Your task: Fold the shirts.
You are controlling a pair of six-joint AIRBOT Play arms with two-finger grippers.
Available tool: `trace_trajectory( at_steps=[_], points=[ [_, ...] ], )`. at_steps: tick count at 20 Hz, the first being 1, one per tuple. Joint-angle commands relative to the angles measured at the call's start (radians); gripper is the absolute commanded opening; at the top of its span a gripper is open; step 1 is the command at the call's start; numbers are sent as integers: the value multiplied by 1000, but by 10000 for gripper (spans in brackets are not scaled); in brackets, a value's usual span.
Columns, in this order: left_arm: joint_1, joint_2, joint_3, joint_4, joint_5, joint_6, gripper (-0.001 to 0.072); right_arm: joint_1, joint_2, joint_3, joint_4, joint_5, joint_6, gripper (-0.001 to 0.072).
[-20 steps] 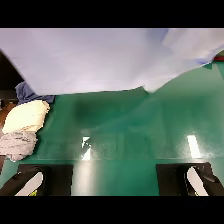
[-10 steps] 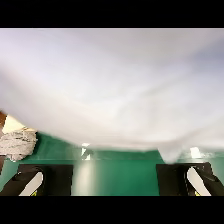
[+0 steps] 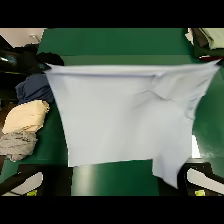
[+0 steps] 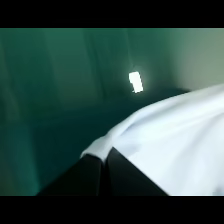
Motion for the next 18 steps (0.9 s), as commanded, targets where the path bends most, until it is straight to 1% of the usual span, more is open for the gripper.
trace_trajectory(
  at_steps=[1, 3, 6, 8, 10, 12, 13, 14, 16, 18],
  points=[
    [0, -182, -71, -46, 180, 92, 22, 68, -159, -125, 5, -169, 28, 13],
    [0, -258, -71, -134, 332, 134, 22, 95, -227, -137, 6, -317, 52, 13],
    [0, -332, -68, -304, 509, 256, 22, 131, -293, -136, 8, -522, 66, 13],
    [0, -352, -68, -340, 608, 279, 22, 148, -311, -137, 8, -649, 67, 13],
    [0, -359, -66, -339, 669, 291, 22, 153, -315, -137, 8, -748, 67, 13],
    [0, -362, -67, -335, 664, 338, 22, 152, -315, -137, 6, -799, 67, 13],
    [0, -363, -67, -323, 645, 357, 22, 145, -315, -137, 4, -794, 66, 13],
    [0, -363, -67, -287, 621, 359, 22, 139, -315, -137, 3, -774, 60, 13],
    [0, -363, -67, -208, 534, 358, 22, 141, -315, -137, -63, -681, 54, 13],
    [0, -363, -68, -106, 402, 358, 22, 158, -311, -150, -185, -566, 52, 13]
  ],
)
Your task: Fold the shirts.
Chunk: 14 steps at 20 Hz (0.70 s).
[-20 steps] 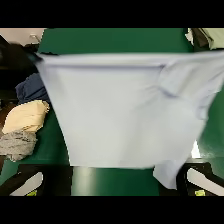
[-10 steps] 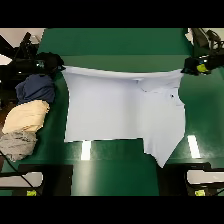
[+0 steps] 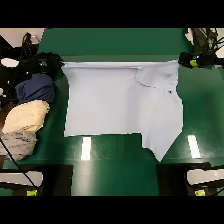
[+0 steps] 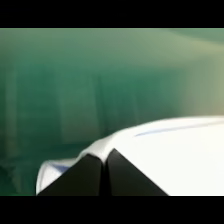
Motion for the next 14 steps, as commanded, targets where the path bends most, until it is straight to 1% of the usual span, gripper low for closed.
trace_trajectory(
  at_steps=[1, 3, 4, 9, 10, 11, 12, 13, 14],
  points=[
    [1, -3, -6, 174, -198, 17, 22, 23, 14, -37, -180, 135, -8, 13],
    [1, -3, -34, 259, -278, 10, 22, 33, 51, -119, -216, 129, -8, 13],
    [1, -3, -57, 274, -291, 10, 22, 33, 69, -158, -215, 119, -8, 14],
    [1, -3, -142, 275, -274, 7, 23, 34, 118, -322, -210, 106, 1, 16],
    [1, -3, -142, 274, -276, -14, 24, 33, 118, -337, -209, 119, 18, 19],
    [1, -3, -142, 275, -283, -58, 160, 33, 118, -353, -183, 136, 21, 106],
    [1, -3, -142, 275, -288, -100, 444, 28, 118, -362, -155, 149, 21, 329],
    [1, -2, -142, 275, -307, -140, 567, 19, 118, -363, -124, 169, 21, 400],
    [7, -1, -137, 282, -346, -163, 539, 11, 125, -363, -86, 194, 20, 400]
  ],
)
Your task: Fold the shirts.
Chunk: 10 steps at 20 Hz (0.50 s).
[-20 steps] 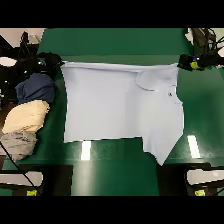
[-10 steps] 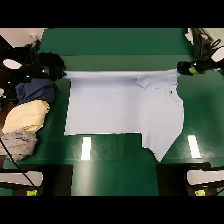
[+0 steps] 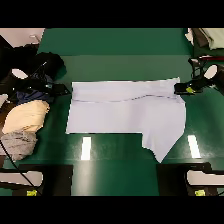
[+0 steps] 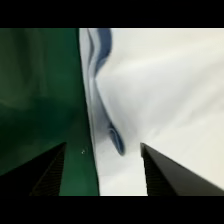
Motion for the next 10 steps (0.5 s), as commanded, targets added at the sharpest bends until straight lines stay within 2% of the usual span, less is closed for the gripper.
trace_trajectory(
  at_steps=[1, 3, 5, 7, 10],
  points=[
    [19, 4, 5, 29, -118, -107, 539, -27, 27, -27, 103, 84, -1, 400],
    [57, 31, 4, 49, -236, -113, 539, -64, 85, -29, 145, 169, -53, 399],
    [92, 96, -52, 74, -299, -101, 539, -108, 156, -29, 192, 278, -98, 398],
    [110, 195, -180, 80, -301, -90, 539, -147, 229, -29, 216, 362, -125, 393],
    [110, 310, -393, 85, -280, -78, 539, -185, 325, -29, 218, 385, -133, 383]
  ],
)
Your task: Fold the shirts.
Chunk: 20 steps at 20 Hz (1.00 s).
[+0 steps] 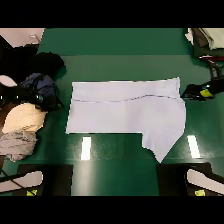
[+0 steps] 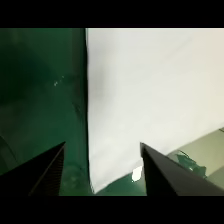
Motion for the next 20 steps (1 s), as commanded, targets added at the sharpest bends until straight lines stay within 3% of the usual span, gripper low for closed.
trace_trajectory(
  at_steps=[1, 5, 10, 11, 13, 14, 20],
  points=[
    [13, 118, -221, 14, -5, 13, 539, -48, 111, -1, 31, 71, -28, 383],
    [5, 131, -369, -16, 77, 14, 539, -47, 163, -1, 32, 56, -28, 383],
    [-93, 129, -381, -51, 183, 8, 538, -47, 155, -2, 31, 79, -28, 374],
    [-116, 129, -380, -66, 201, -7, 479, -47, 156, -2, 30, 88, -28, 375],
    [-149, 129, -380, -77, 216, -5, 99, -53, 168, -30, 23, 107, -27, 374],
    [-157, 129, -379, -79, 213, -6, 23, -63, 187, -78, 23, 108, -27, 375],
    [-158, 130, -272, -78, 152, -5, 22, -230, 300, -489, 23, 97, -28, 377]
  ],
)
